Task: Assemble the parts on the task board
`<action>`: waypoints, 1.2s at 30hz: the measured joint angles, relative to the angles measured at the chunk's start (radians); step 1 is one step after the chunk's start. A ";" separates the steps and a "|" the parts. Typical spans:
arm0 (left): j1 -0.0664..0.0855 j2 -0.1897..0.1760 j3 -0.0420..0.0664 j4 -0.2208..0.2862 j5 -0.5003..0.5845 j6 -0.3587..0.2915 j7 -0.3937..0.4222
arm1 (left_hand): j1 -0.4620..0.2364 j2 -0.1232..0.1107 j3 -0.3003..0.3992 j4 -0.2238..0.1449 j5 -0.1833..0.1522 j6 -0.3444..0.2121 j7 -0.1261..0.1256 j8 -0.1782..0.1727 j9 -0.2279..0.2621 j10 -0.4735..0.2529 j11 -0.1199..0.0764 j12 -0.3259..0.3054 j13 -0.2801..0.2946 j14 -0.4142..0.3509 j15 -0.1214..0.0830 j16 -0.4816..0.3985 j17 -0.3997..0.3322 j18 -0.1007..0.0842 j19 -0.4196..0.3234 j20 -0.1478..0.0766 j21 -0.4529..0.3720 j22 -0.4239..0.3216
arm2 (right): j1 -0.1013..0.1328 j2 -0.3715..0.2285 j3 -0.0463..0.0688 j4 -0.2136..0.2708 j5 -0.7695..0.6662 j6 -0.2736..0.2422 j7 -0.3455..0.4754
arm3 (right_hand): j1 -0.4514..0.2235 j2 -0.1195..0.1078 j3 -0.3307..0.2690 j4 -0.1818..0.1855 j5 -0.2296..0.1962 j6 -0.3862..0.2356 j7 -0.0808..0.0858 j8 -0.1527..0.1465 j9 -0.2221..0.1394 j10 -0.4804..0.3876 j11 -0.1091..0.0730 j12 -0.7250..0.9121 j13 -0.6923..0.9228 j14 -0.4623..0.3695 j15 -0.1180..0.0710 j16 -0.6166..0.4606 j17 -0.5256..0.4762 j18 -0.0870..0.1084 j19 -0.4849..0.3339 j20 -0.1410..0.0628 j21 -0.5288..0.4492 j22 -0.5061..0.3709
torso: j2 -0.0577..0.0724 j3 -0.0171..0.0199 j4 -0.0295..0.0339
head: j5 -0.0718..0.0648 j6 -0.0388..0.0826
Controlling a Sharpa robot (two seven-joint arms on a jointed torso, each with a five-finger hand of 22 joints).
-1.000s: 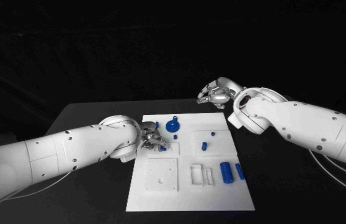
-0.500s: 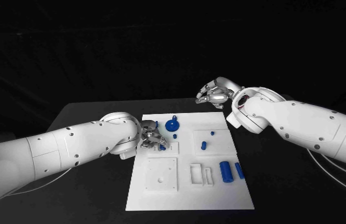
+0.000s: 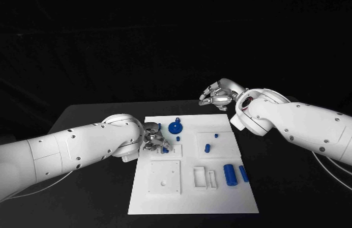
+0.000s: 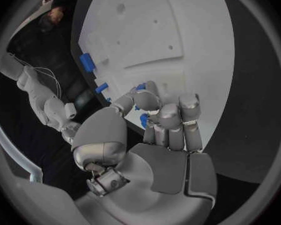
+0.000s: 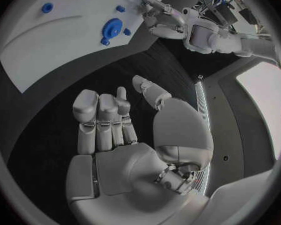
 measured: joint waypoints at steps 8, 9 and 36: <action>-0.003 0.000 -0.002 -0.002 -0.002 0.000 -0.005 | -0.033 -0.022 -0.018 0.018 0.000 0.051 -0.037 0.001 0.000 -0.012 -0.006 0.000 -0.001 -0.005 -0.005 0.000 -0.001 0.002 -0.002 0.002 0.000 0.000 | -0.002 0.001 0.000 -0.001 0.000 0.000 0.000 | 0.000 0.000 0.000 0.000 0.000 0.000 0.000 0.000 0.000 0.000 0.000 0.000 0.000 0.000 0.000 -0.001 0.000 0.000 0.000 0.000 0.000 0.000 | 0.000 -0.0006 0.0003 | -0.001 0.001; -0.003 0.000 -0.003 -0.002 -0.003 0.000 -0.006 | -0.037 -0.017 -0.032 0.018 0.000 0.052 -0.038 0.001 0.000 -0.012 -0.006 0.000 -0.003 -0.005 -0.006 0.000 -0.002 0.003 -0.002 0.001 0.000 0.000 | -0.002 0.001 0.000 -0.001 0.000 0.000 0.000 | 0.000 0.000 0.000 0.000 0.000 0.000 0.000 0.000 0.000 0.000 0.000 0.000 0.000 0.000 0.000 -0.001 0.000 0.000 0.000 0.000 0.000 0.000 | 0.000 -0.0006 0.0003 | -0.001 0.001; -0.006 0.003 -0.004 -0.006 -0.008 -0.001 -0.013 | -0.086 -0.044 -0.083 0.046 0.000 0.053 -0.036 0.002 0.000 -0.043 -0.022 0.004 -0.011 -0.008 -0.009 0.004 -0.008 0.010 -0.011 0.003 0.000 -0.003 | -0.008 0.005 0.000 -0.004 0.006 -0.001 0.006 | -0.004 0.004 0.000 0.000 0.005 0.000 -0.004 0.000 0.001 0.000 0.000 0.000 0.000 0.000 0.000 -0.001 0.000 0.000 0.000 0.000 0.000 0.000 | 0.000 -0.0002 0.0000 | -0.001 0.000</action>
